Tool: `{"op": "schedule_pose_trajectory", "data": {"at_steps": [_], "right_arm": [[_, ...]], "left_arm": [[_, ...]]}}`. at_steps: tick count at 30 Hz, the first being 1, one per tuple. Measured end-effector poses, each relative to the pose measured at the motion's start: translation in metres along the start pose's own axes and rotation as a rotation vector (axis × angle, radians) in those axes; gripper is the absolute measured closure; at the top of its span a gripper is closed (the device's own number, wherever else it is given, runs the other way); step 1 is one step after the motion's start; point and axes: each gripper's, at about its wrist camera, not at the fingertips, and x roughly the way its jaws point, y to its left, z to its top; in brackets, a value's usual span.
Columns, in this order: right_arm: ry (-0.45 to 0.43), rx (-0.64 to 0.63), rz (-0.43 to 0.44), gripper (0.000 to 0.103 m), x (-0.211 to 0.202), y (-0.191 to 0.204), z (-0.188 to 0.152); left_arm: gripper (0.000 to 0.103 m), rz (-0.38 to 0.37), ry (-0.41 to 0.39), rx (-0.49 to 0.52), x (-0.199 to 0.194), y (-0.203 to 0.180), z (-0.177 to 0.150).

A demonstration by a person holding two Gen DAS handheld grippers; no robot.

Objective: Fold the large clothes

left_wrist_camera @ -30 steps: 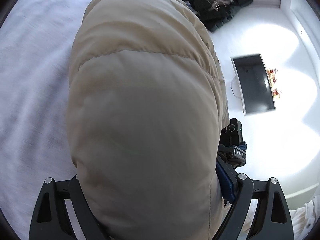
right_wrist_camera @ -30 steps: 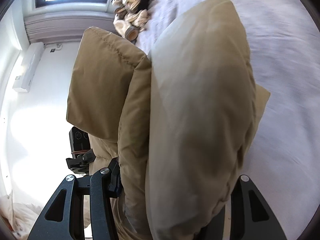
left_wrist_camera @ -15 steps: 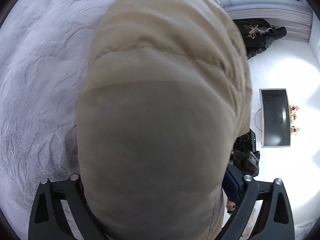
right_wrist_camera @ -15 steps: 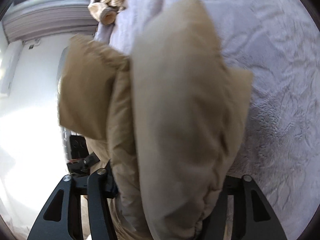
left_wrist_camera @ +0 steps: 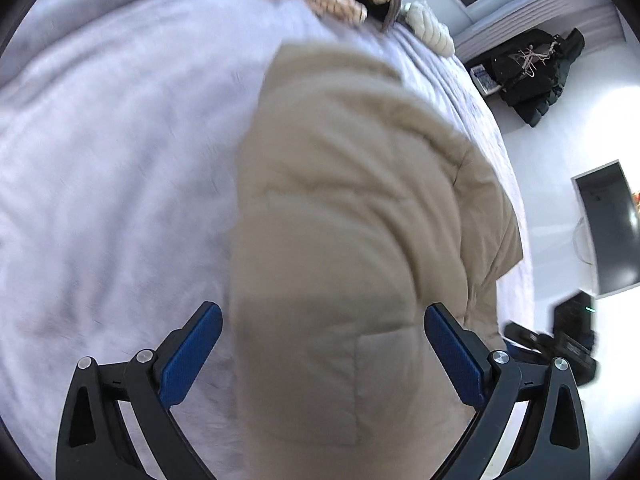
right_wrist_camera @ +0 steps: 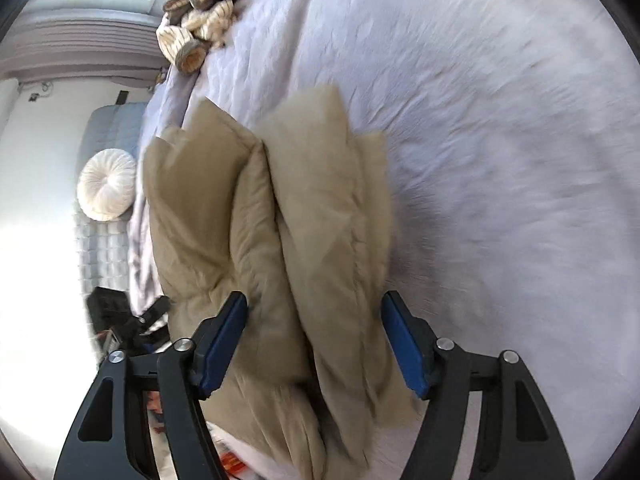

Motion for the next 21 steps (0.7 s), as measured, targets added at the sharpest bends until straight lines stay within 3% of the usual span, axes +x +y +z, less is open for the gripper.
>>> {"op": "schedule_pose_trajectory", "data": {"at_steps": [1, 4, 7, 9, 13, 17, 19, 21], "right_arm": [[-0.031, -0.025, -0.025, 0.051, -0.014, 0.008, -0.006], [-0.075, -0.106, -0.048, 0.078, -0.039, 0.031, -0.018], [-0.056, -0.229, -0.08, 0.082, -0.034, 0.065, -0.042], [-0.017, -0.284, -0.149, 0.082, -0.015, 0.081, -0.055], [0.053, -0.241, -0.286, 0.095, 0.029, 0.048, -0.084], [0.105, -0.157, -0.292, 0.097, 0.056, 0.009, -0.097], [0.122, -0.143, -0.295, 0.097, 0.05, 0.011, -0.095], [0.072, -0.169, -0.313, 0.096, 0.025, 0.026, -0.091]], "left_arm": [[0.002, 0.018, -0.014, 0.012, -0.006, -0.004, 0.005], [0.002, 0.065, -0.048, 0.043, -0.024, -0.015, -0.001], [0.002, 0.099, -0.036, 0.078, -0.023, -0.037, -0.023], [0.002, 0.117, 0.001, 0.099, -0.013, -0.025, -0.047], [0.001, 0.16, 0.043, 0.165, 0.015, -0.027, -0.088], [0.001, 0.202, 0.052, 0.226, 0.023, -0.031, -0.097], [0.001, 0.188, 0.058, 0.192, 0.022, -0.026, -0.092], [0.001, 0.181, 0.066, 0.168, 0.022, -0.022, -0.088]]}}
